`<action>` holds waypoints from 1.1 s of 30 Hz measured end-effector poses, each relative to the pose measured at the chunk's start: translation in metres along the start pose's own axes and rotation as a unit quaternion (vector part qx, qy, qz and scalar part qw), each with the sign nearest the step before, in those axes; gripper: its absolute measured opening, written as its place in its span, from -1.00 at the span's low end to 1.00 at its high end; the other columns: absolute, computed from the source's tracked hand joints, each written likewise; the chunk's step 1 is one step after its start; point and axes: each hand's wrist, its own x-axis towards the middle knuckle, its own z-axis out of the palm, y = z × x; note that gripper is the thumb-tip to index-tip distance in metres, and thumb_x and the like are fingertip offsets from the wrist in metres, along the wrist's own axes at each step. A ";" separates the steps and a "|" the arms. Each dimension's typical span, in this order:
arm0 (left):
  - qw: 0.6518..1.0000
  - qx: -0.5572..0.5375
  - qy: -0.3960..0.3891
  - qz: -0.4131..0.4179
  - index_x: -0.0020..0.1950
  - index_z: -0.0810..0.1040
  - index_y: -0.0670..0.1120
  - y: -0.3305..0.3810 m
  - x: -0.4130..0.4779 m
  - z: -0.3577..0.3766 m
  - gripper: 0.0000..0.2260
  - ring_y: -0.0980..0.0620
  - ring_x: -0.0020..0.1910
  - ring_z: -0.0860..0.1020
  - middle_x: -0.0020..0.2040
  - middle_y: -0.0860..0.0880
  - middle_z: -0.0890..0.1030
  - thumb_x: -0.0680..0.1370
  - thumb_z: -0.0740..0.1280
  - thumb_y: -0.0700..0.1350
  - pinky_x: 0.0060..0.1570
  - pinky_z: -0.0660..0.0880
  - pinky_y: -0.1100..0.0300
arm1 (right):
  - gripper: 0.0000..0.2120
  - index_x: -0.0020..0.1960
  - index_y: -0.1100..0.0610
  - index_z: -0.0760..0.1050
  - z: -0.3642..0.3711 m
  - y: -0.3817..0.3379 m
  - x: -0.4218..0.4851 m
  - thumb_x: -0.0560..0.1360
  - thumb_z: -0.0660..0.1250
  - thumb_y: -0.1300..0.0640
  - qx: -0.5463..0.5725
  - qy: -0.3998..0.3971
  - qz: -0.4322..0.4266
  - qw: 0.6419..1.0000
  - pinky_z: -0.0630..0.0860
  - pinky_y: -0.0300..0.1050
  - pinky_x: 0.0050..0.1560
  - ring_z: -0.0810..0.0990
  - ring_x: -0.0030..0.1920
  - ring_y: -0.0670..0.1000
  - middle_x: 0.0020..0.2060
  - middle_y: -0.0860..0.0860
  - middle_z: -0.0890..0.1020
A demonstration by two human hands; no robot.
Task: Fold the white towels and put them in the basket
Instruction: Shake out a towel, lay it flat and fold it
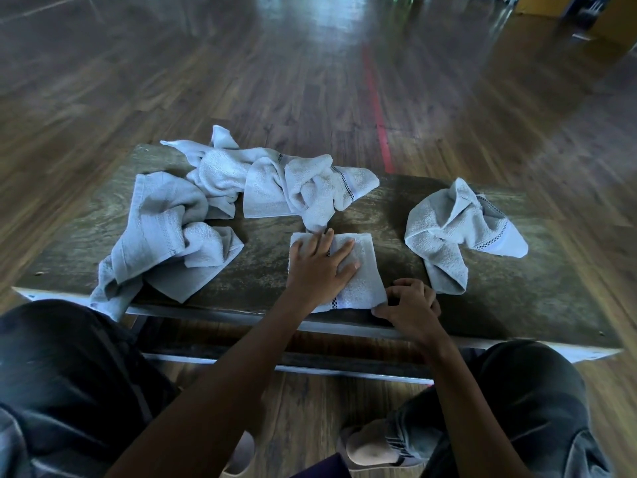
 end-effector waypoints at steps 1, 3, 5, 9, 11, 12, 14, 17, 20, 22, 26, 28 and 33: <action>1.000 -0.001 0.002 -0.001 0.51 0.05 0.25 0.000 0.000 0.000 -0.50 -0.03 0.54 -0.06 0.57 0.00 0.02 0.57 -0.10 0.32 0.42 -0.09 -0.12 | -0.80 0.03 0.03 0.53 0.000 0.000 -0.001 0.42 0.44 0.11 0.000 0.002 0.000 1.000 0.04 -0.26 0.07 0.08 0.35 -0.04 0.32 -0.02 0.25; 1.000 -0.002 0.005 -0.001 0.51 0.06 0.25 0.000 0.000 0.001 -0.50 -0.03 0.54 -0.06 0.57 -0.01 0.02 0.58 -0.09 0.32 0.41 -0.09 -0.13 | -0.72 0.14 0.07 0.54 -0.003 -0.001 -0.002 0.44 0.43 0.12 0.012 -0.009 -0.004 1.000 0.12 -0.36 -0.04 0.08 0.30 -0.11 0.34 -0.03 0.23; 1.000 -0.001 0.003 -0.001 0.51 0.06 0.26 0.000 0.000 0.001 -0.50 -0.03 0.54 -0.06 0.57 -0.01 0.02 0.58 -0.09 0.32 0.42 -0.08 -0.13 | -0.70 0.17 0.09 0.54 -0.005 -0.002 -0.004 0.45 0.42 0.13 0.028 -0.021 -0.008 0.999 0.11 -0.51 -0.25 0.06 0.18 -0.18 0.34 -0.04 0.22; 1.000 0.006 0.011 0.001 0.51 0.07 0.25 0.000 0.000 0.001 -0.50 -0.04 0.53 -0.02 0.57 -0.01 0.04 0.57 -0.09 0.31 0.41 -0.06 -0.12 | -0.75 0.11 0.08 0.54 -0.004 -0.003 -0.001 0.44 0.42 0.15 0.039 -0.015 -0.002 0.999 0.18 -0.56 -0.22 0.05 0.11 -0.19 0.33 -0.03 0.25; 1.000 0.011 0.019 0.003 0.50 0.08 0.24 0.000 0.000 0.001 -0.48 -0.04 0.53 -0.01 0.57 -0.02 0.06 0.56 -0.13 0.32 0.40 -0.05 -0.12 | -0.75 0.12 0.09 0.53 -0.005 -0.004 -0.001 0.45 0.42 0.15 0.039 -0.019 -0.002 0.999 0.17 -0.65 -0.26 0.06 0.10 -0.19 0.33 -0.02 0.25; 1.000 0.011 0.018 0.003 0.50 0.07 0.24 0.000 0.000 0.001 -0.45 -0.04 0.53 -0.01 0.57 -0.02 0.06 0.53 -0.17 0.33 0.40 -0.05 -0.12 | -0.75 0.12 0.08 0.53 -0.006 -0.005 -0.002 0.45 0.42 0.13 0.039 -0.022 -0.004 0.999 0.17 -0.62 -0.25 0.06 0.11 -0.19 0.33 -0.02 0.25; 1.000 0.011 0.014 0.004 0.50 0.06 0.25 -0.001 0.000 0.002 -0.39 -0.04 0.53 -0.02 0.57 -0.02 0.05 0.48 -0.25 0.35 0.40 -0.05 -0.13 | -0.76 0.10 0.03 0.54 -0.008 -0.004 -0.003 0.45 0.41 0.03 0.031 -0.034 -0.006 0.999 0.14 -0.40 -0.04 0.08 0.18 -0.17 0.34 -0.05 0.24; 1.000 0.017 0.020 0.009 0.51 0.08 0.23 -0.001 0.000 0.001 -0.45 -0.02 0.53 -0.04 0.57 -0.02 0.06 0.54 -0.16 0.33 0.40 -0.05 -0.12 | -0.75 0.04 -0.02 0.56 -0.006 -0.002 -0.005 0.44 0.39 -0.12 0.014 -0.032 0.001 0.999 0.08 -0.16 0.22 0.10 0.28 -0.11 0.35 -0.08 0.23; 1.000 0.000 0.017 0.007 0.51 0.09 0.22 0.000 -0.001 -0.001 -0.50 -0.02 0.53 -0.06 0.57 -0.02 0.05 0.59 -0.06 0.29 0.40 -0.07 -0.12 | -0.73 0.00 0.02 0.59 -0.004 -0.001 -0.003 0.44 0.39 -0.14 -0.003 -0.024 0.004 1.000 0.05 -0.11 0.28 0.06 0.36 -0.06 0.35 -0.07 0.23; 1.000 0.001 0.014 0.008 0.51 0.09 0.23 0.000 -0.001 -0.001 -0.50 -0.02 0.53 -0.06 0.57 -0.02 0.04 0.58 -0.06 0.30 0.40 -0.08 -0.11 | -0.71 0.03 0.07 0.60 -0.004 -0.001 -0.002 0.44 0.40 -0.12 -0.013 -0.021 -0.001 1.000 0.06 -0.16 0.21 0.07 0.36 -0.04 0.35 -0.04 0.25; 1.000 0.006 0.012 0.009 0.51 0.09 0.23 0.000 -0.001 -0.002 -0.50 -0.02 0.53 -0.06 0.57 -0.02 0.05 0.58 -0.07 0.31 0.41 -0.07 -0.12 | -0.69 0.08 0.13 0.57 -0.006 -0.002 -0.003 0.45 0.41 -0.04 0.008 -0.035 0.000 0.999 0.09 -0.48 -0.19 0.10 0.12 -0.16 0.30 -0.01 0.26; 1.000 0.010 0.011 0.010 0.51 0.08 0.23 0.000 -0.001 -0.003 -0.49 -0.02 0.53 -0.05 0.57 -0.02 0.05 0.58 -0.07 0.31 0.41 -0.08 -0.12 | -0.69 0.10 0.15 0.57 -0.006 -0.001 -0.002 0.45 0.42 -0.02 0.012 -0.040 0.003 0.999 0.08 -0.55 -0.33 0.08 0.09 -0.18 0.29 -0.01 0.26; 1.000 0.004 -0.004 0.004 0.52 0.05 0.24 0.000 -0.001 -0.005 -0.50 -0.02 0.53 -0.07 0.57 -0.01 0.01 0.58 -0.08 0.30 0.42 -0.10 -0.12 | -0.80 -0.08 -0.03 0.57 -0.002 0.006 0.001 0.41 0.42 -0.14 -0.017 -0.024 -0.011 1.000 0.08 -0.23 0.27 0.09 0.32 -0.06 0.29 -0.06 0.27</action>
